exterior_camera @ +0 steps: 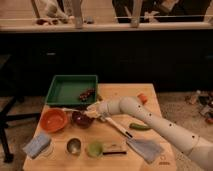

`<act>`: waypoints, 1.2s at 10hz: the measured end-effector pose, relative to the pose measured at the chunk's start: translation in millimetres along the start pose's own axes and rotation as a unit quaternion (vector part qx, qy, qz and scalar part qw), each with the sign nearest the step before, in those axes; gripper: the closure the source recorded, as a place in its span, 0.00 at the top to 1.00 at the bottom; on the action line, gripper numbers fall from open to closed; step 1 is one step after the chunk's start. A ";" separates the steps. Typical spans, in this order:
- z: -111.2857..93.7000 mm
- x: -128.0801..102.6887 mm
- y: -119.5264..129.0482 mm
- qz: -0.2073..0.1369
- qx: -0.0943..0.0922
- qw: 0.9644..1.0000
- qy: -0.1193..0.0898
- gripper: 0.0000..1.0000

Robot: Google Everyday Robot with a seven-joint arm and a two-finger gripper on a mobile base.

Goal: Place fork in purple bowl

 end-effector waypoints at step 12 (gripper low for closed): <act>0.0 0.0 0.0 0.000 0.000 1.000 0.000 0.80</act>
